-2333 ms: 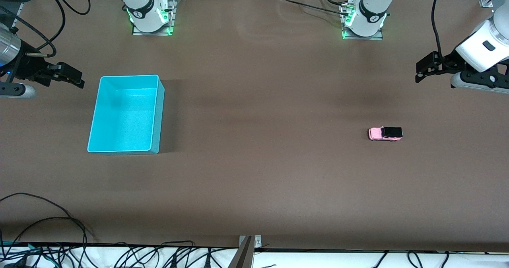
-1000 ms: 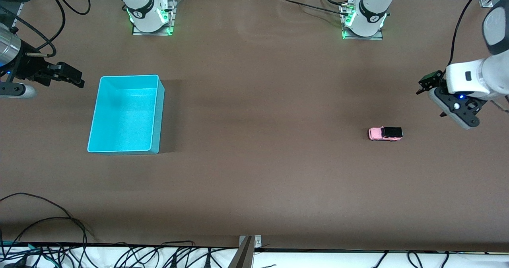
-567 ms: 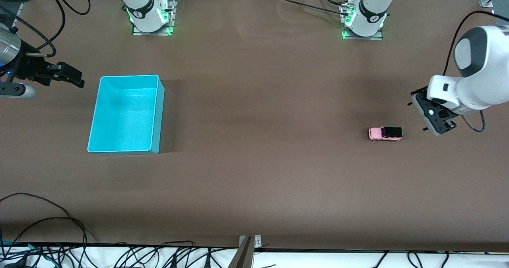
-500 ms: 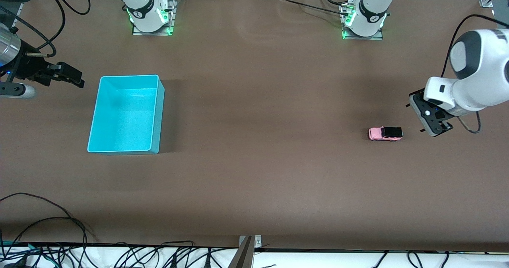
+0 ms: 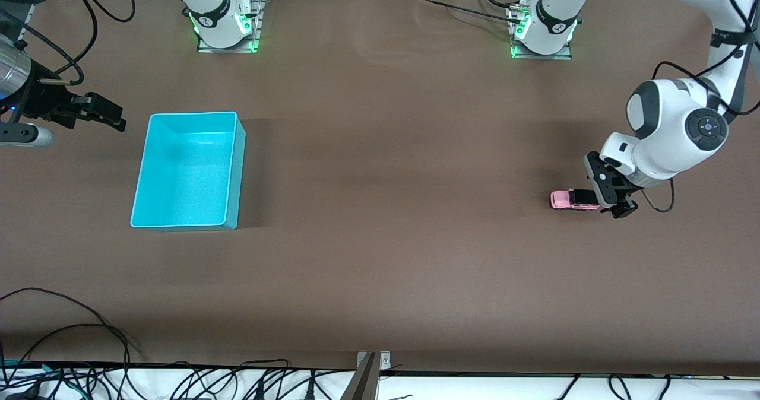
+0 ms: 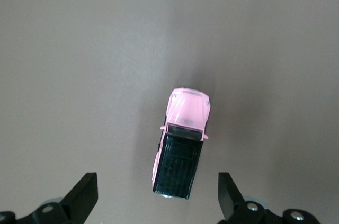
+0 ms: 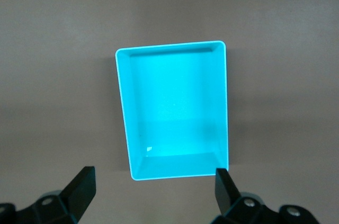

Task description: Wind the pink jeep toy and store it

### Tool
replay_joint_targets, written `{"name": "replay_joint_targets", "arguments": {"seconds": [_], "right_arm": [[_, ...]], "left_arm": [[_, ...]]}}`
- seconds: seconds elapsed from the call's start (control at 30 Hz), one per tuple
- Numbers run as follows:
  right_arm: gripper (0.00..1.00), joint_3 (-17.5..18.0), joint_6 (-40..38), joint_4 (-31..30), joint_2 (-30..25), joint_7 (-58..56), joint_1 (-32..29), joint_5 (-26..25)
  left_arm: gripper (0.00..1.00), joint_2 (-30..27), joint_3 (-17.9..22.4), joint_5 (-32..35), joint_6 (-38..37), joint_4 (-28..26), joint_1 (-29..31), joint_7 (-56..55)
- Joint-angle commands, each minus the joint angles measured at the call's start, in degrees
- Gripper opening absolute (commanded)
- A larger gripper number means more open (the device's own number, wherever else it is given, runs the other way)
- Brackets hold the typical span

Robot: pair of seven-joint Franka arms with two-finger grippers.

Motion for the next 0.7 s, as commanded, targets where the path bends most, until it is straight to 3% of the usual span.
{"name": "replay_joint_targets", "arguments": {"seconds": [0.0, 0.17, 0.67], "right_arm": [[1.00, 0.0, -0.9, 0.8, -0.2, -1.0, -0.1, -0.5], [1.00, 0.0, -1.0, 0.8, -0.2, -1.0, -0.2, -0.5], [1.00, 0.0, -1.0, 0.8, -0.2, -1.0, -0.2, -0.5]], "left_arm": [[1.00, 2.5, 0.9, 1.2, 6.1, -1.8, 0.2, 5.0], [1.00, 3.9, 1.0, 1.2, 12.3, -4.0, 0.2, 8.0], [1.00, 5.2, 1.0, 1.2, 15.6, -7.3, 0.7, 11.1]]}}
